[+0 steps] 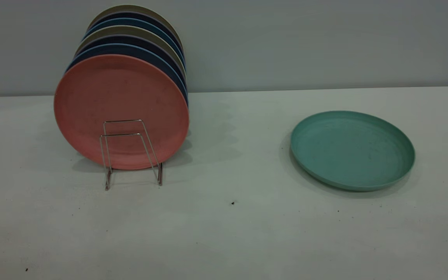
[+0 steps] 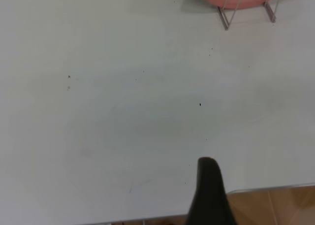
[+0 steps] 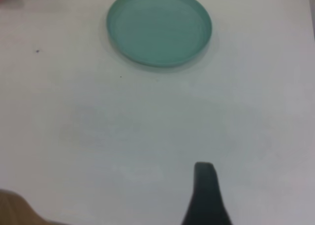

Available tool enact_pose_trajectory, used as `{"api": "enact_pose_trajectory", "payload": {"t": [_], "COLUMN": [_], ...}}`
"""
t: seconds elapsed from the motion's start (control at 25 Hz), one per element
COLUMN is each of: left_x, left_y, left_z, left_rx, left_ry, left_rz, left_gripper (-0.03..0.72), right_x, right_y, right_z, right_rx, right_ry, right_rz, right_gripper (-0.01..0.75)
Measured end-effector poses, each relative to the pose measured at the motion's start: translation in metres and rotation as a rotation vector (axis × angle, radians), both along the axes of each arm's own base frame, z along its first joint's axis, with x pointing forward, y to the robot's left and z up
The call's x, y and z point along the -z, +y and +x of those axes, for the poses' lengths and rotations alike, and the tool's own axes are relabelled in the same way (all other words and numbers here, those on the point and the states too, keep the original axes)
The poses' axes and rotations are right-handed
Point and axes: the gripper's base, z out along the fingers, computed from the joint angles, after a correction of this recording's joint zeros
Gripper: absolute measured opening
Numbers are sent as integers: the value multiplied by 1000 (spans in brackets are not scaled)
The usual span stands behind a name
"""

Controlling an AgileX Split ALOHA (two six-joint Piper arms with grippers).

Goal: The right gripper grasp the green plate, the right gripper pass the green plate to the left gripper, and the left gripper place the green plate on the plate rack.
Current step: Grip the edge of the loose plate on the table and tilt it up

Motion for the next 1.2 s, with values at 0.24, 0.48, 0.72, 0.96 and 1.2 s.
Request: {"api": "enact_pose_trajectory", "payload": {"t": [0.24,0.48,0.72,0.96,1.2], "left_x": [0,0,0,-8,-20], "left_y": [0,1,2,-1,-7], "left_z": [0,0,0,2,9], "left_rx": [0,-6,-13,4,40], "left_ry": [0,0,-1,-72,-220], "left_rz": [0,9,20,-9,-86], "left_gripper": [582,582,582,582,582], "right_x": [0,0,0,-3,-21], "right_y": [0,0,0,0,4], "right_z": [0,0,0,0,6], "right_rx": [0,0,0,2,-16], "right_ry": [0,0,0,-24,-210], "right_rz": [0,0,0,2,82], "right_gripper": [574,574,574,574,574]}}
